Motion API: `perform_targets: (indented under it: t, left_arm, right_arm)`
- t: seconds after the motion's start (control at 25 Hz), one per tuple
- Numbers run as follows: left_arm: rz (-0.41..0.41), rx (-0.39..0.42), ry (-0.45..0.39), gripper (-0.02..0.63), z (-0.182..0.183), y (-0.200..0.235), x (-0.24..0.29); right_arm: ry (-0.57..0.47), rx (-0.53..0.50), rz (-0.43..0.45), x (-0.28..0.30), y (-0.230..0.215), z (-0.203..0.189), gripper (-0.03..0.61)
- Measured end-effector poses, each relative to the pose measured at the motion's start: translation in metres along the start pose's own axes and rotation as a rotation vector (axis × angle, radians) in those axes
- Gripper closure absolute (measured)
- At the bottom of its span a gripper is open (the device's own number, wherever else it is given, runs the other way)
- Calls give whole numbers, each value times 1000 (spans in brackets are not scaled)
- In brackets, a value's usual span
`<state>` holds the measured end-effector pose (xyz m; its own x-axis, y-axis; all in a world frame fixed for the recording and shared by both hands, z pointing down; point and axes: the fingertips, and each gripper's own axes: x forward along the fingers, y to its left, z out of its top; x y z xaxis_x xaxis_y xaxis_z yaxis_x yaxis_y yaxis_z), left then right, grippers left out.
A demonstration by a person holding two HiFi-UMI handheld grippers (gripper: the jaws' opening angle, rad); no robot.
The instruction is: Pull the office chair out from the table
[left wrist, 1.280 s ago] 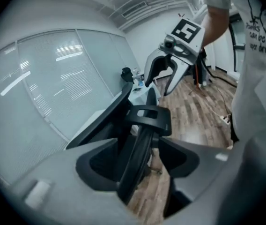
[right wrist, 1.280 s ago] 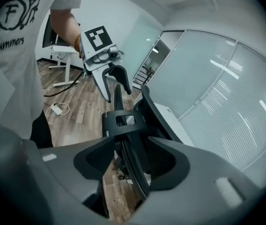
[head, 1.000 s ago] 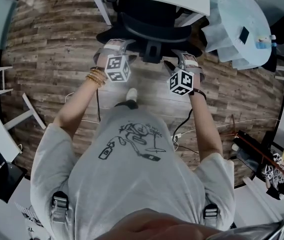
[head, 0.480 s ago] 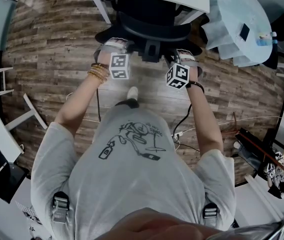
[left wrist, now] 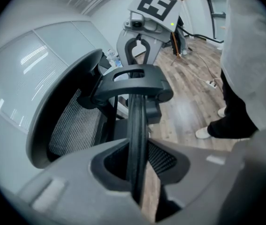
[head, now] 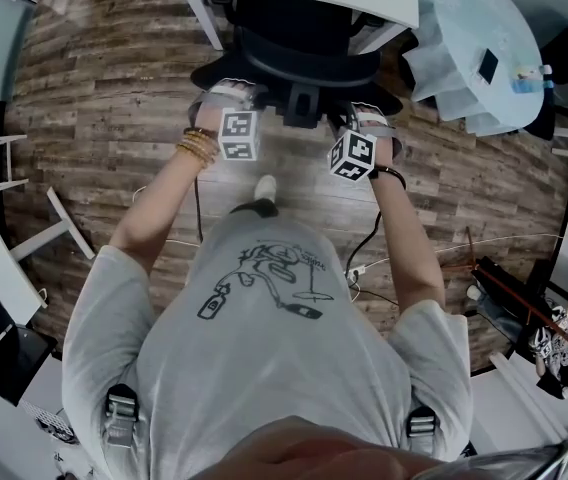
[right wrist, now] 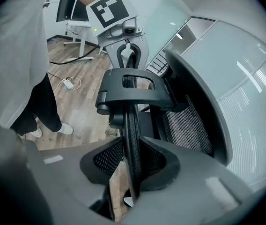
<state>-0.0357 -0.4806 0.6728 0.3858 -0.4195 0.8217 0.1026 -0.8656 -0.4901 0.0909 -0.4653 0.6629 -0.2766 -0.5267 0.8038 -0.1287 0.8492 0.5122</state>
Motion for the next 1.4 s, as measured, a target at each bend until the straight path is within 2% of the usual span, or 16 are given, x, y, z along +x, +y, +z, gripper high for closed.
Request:
perform_targets:
  t: [0.52,1.0,1.4]
  left_arm:
    - [-20,6,-1,511,2,-21,-4]
    - [-22,-5,-5,511,22,-59,-16]
    - [-18,-18,-12,511,37,-109,-43]
  right_arm:
    - [-8,35,25,-7,24,2,474]
    - [-2,57,42,-28,58,-8,472]
    - [-11,56,47,-60,104,-3,471]
